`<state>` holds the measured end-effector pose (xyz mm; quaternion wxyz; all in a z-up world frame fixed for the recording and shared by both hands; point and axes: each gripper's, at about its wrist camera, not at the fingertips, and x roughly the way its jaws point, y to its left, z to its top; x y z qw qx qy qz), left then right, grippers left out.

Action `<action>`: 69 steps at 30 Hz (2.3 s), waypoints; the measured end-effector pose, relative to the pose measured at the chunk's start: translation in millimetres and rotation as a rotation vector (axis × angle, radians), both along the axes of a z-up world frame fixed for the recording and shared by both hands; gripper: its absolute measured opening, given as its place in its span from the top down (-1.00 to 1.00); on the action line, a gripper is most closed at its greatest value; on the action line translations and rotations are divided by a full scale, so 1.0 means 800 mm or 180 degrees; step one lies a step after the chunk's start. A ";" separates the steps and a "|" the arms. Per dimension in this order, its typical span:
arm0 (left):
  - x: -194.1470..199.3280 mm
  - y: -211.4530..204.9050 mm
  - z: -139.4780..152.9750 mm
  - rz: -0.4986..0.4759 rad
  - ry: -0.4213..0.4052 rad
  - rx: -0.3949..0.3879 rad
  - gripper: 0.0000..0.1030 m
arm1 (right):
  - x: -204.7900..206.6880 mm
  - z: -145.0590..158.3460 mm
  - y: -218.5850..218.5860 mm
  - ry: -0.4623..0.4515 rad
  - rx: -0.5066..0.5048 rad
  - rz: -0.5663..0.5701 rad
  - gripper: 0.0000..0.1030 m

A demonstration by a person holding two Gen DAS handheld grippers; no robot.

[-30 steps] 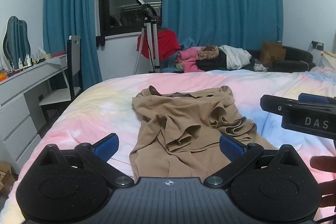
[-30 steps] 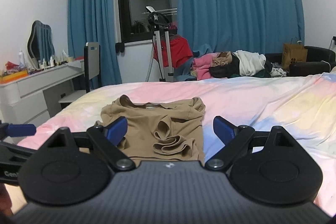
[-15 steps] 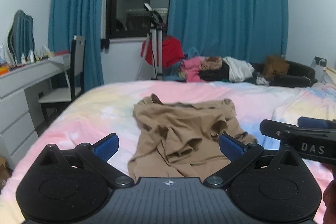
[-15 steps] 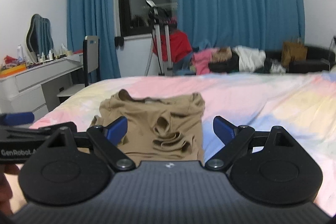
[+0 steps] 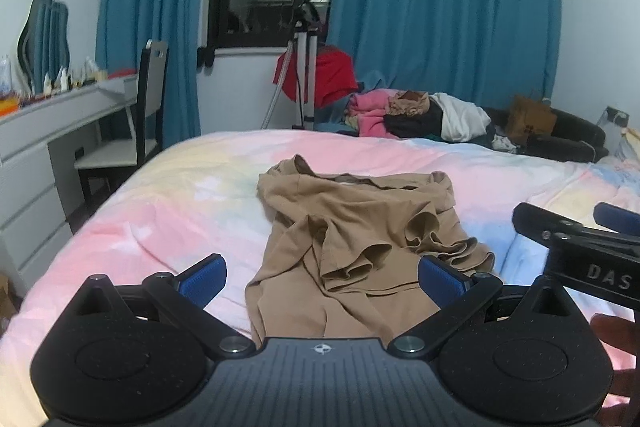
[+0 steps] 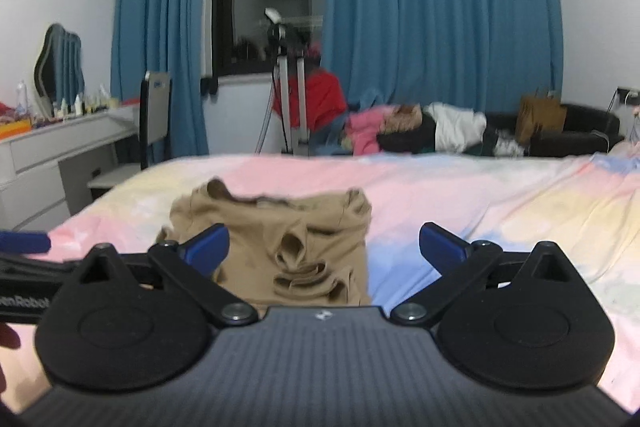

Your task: Fold clothes

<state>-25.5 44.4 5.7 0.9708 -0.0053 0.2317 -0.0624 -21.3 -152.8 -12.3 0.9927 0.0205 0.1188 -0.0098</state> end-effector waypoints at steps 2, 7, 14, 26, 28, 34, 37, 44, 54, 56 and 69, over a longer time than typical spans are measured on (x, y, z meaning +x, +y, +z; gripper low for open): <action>0.001 0.003 0.000 0.0015 0.0060 -0.0044 -0.99 | 0.000 0.001 -0.001 0.0010 -0.0004 -0.0015 -1.00; 0.002 0.007 -0.002 -0.0041 0.0366 -0.0233 -0.99 | -0.006 0.001 0.000 -0.0064 -0.0091 -0.0001 -1.00; 0.011 0.014 -0.029 0.0073 0.0995 -0.0576 -0.89 | -0.009 -0.003 -0.001 0.0157 -0.0045 0.0040 -1.00; 0.050 0.097 -0.118 0.0509 0.2023 -0.2736 -0.13 | -0.004 -0.079 -0.076 0.1656 0.2804 0.0358 -0.96; 0.054 0.099 -0.120 0.0546 0.1944 -0.2800 0.03 | 0.010 -0.103 -0.081 0.1873 0.3061 0.0252 -0.74; 0.054 0.109 -0.115 0.0640 0.1688 -0.2851 0.70 | 0.013 -0.126 -0.095 0.1916 0.3511 0.0050 -0.20; 0.047 0.111 -0.101 0.0583 0.1457 -0.2851 0.75 | 0.013 -0.124 -0.098 0.1852 0.3360 -0.0022 0.55; 0.036 0.105 -0.065 0.0228 0.0872 -0.2825 0.78 | 0.008 -0.084 -0.100 0.1198 0.3044 0.0161 0.75; -0.024 0.092 0.010 -0.0195 0.0296 -0.2696 0.79 | -0.030 -0.011 -0.105 0.0539 0.2913 0.0323 0.78; -0.053 0.090 0.025 -0.0268 0.0229 -0.2694 0.79 | -0.053 0.009 -0.108 0.0456 0.2870 0.0364 0.78; -0.124 0.081 0.050 0.0121 0.0223 -0.2595 0.76 | -0.100 0.057 -0.102 0.0565 0.2768 0.0329 0.78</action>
